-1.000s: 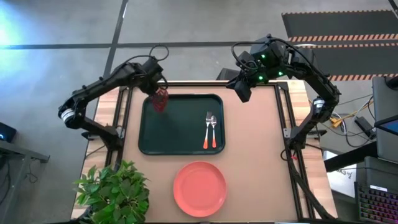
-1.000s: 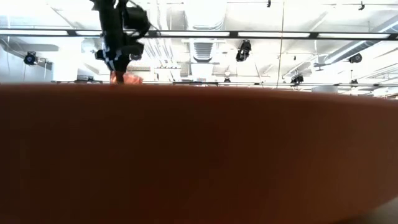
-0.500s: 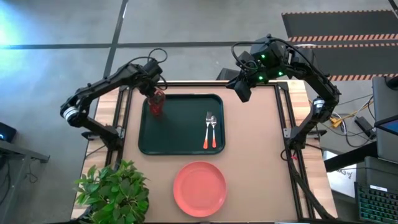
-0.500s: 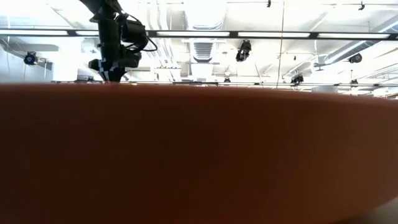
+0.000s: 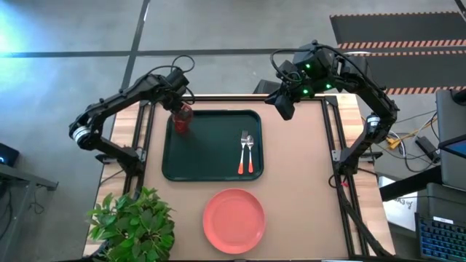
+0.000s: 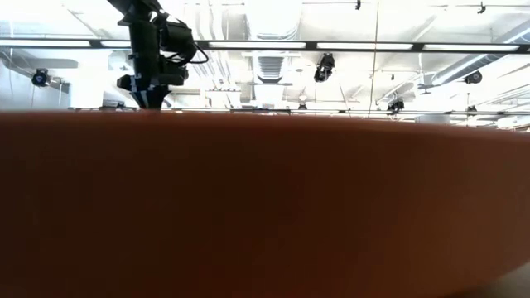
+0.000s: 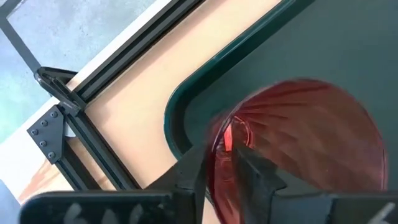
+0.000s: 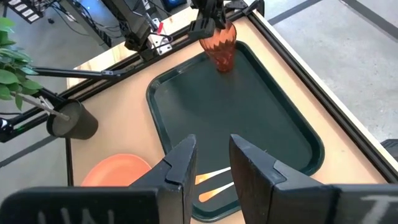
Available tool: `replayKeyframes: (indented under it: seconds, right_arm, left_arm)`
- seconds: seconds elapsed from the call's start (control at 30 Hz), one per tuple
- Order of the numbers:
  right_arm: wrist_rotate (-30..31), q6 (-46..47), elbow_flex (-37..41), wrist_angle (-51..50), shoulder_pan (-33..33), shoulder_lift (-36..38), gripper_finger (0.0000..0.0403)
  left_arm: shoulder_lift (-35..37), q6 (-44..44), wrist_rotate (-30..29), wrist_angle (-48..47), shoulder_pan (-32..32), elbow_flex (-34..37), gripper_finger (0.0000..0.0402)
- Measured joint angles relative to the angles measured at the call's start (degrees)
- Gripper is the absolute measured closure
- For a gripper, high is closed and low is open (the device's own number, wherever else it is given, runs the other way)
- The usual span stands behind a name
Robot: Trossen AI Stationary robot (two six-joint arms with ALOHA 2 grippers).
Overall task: Pick and place plate/cup/fork/spoon on tray
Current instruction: Put the orange glass on the black table tray
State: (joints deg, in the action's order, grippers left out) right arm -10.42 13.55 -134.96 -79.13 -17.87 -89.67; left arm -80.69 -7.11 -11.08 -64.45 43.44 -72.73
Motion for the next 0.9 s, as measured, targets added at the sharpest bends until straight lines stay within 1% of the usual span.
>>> replayKeyframes:
  seconds: [0.13,0.3,0.43,0.6,0.77,0.9]
  right_arm:
    - [0.01,-0.11,0.01,0.0,0.0,0.0,0.0319]
    - [0.01,-0.33,0.02,-0.02,0.0,0.0,0.0319]
    - [0.0,-0.78,0.01,-0.02,0.0,0.0,0.0319]
    - [-0.01,-0.76,0.02,-0.06,0.0,0.0,0.0319]
    - [0.01,-0.76,0.02,-0.1,0.0,0.0,0.0319]
    - [0.02,-0.69,0.4,-1.83,0.0,-0.04,0.0319]
  left_arm:
    - [0.16,0.0,-0.01,0.0,-0.02,-0.11,0.0324]
    - [0.18,0.0,0.26,-0.07,-0.02,-0.68,0.0313]
    - [0.21,0.02,2.0,-0.1,-0.02,-2.0,0.0313]
    - [0.25,0.03,4.77,-0.13,-0.04,-5.27,0.0312]
    - [0.76,0.02,5.32,-0.57,-0.07,-8.6,0.0312]
    - [2.41,0.02,9.18,-0.51,-0.1,-10.22,0.0312]
